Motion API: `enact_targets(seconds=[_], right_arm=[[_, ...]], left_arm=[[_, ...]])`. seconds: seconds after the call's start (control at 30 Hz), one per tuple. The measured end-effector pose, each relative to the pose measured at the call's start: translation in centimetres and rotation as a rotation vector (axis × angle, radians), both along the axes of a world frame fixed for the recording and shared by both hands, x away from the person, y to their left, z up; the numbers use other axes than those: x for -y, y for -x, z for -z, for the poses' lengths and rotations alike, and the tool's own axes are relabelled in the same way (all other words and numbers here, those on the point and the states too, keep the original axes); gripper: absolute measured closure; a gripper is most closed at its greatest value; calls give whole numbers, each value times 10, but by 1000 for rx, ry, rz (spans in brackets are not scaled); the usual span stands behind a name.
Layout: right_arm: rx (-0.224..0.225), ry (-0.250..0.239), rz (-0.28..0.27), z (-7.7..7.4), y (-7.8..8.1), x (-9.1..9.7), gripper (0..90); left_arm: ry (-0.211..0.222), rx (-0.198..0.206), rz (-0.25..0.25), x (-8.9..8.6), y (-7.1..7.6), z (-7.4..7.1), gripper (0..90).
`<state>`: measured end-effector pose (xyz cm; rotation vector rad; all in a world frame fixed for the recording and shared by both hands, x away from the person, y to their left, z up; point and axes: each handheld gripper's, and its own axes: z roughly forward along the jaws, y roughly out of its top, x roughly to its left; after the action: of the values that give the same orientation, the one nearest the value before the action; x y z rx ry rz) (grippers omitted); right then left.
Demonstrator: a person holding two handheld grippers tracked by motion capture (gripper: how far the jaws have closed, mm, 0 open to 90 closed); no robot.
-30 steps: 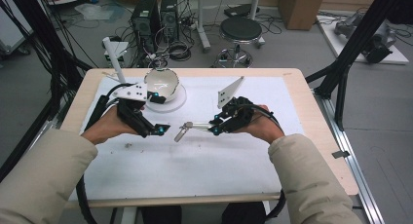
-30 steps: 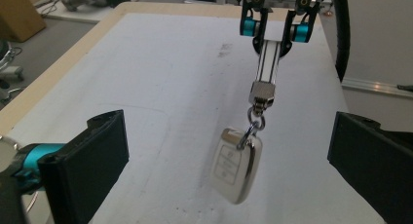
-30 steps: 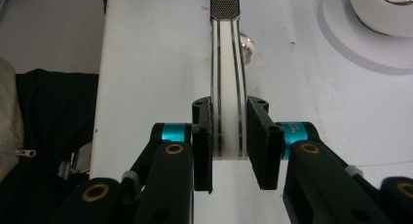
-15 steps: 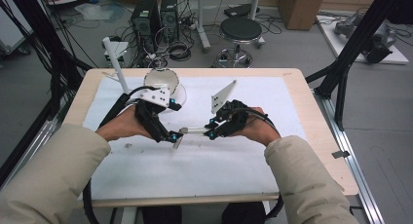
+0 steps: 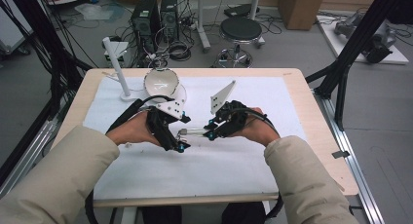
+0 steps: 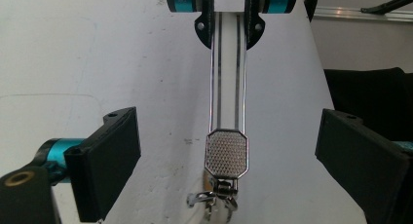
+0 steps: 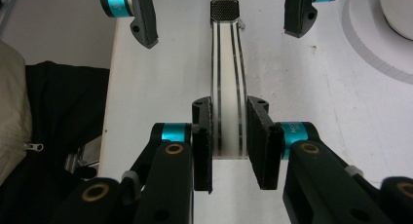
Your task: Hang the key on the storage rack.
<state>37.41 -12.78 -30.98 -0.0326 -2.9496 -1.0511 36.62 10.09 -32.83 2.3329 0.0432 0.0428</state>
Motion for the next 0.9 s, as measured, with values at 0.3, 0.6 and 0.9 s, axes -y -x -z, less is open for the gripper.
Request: enact_targets(seconds=[0.3, 0.6, 0.9], right_arm=[[-5, 11, -13, 2, 0, -1, 743], [-5, 16, -15, 2, 1, -2, 744], [-2, 13, -21, 3, 0, -4, 743]], left_arm=[[-29, -6, 29, -1, 0, 1, 294], [-64, 1, 28, -1, 0, 0, 484], [-92, 20, 23, 0, 1, 0, 708]])
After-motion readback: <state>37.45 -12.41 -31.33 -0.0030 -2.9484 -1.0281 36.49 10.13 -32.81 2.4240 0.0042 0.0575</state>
